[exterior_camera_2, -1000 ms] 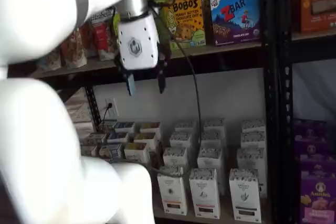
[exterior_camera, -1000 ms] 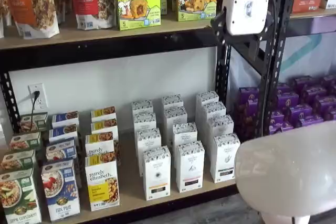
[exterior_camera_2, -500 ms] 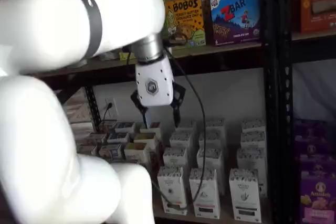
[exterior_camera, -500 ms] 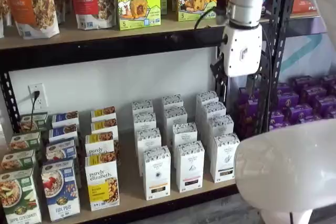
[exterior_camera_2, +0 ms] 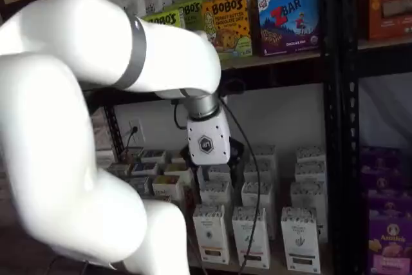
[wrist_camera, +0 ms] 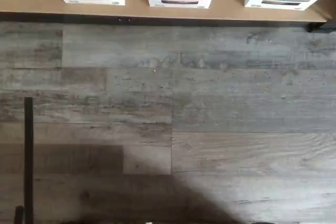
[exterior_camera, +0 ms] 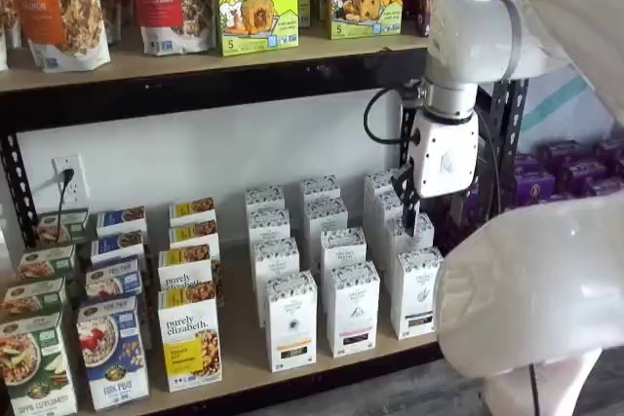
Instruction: Pick up the white box with a green strip in the middle, on the bottom shelf, the sixth box from the left
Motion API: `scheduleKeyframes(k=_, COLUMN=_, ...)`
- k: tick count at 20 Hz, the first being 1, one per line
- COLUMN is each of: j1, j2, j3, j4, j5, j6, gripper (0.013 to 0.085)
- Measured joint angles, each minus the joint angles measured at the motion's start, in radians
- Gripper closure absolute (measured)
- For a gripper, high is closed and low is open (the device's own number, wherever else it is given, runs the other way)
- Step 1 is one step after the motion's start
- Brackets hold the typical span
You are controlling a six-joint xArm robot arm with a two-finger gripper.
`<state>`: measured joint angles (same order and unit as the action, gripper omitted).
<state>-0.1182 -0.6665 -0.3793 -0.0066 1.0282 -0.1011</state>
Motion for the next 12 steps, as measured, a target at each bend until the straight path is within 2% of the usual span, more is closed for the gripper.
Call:
scheduleKeyframes(k=2, j1=-0.007, j2=0.042, j3=0.016, j4=-0.019, j5=-0.055, j6=0.003, gripper=0.013)
scheduleKeyframes(k=4, j1=-0.026, j2=0.089, j3=0.023, j4=0.004, j5=-0.098, j6=-0.029, gripper=0.013)
scheduleKeyframes(k=8, j1=-0.057, j2=0.199, j3=0.034, j4=0.018, j5=-0.214, j6=-0.07, gripper=0.013)
scheduleKeyframes(k=11, j1=-0.083, j2=0.277, j3=0.041, j4=0.022, j5=-0.312, j6=-0.099, gripper=0.013)
scheduleKeyframes(k=12, j1=-0.091, j2=0.308, j3=0.038, j4=0.007, j5=-0.34, j6=-0.096, gripper=0.013)
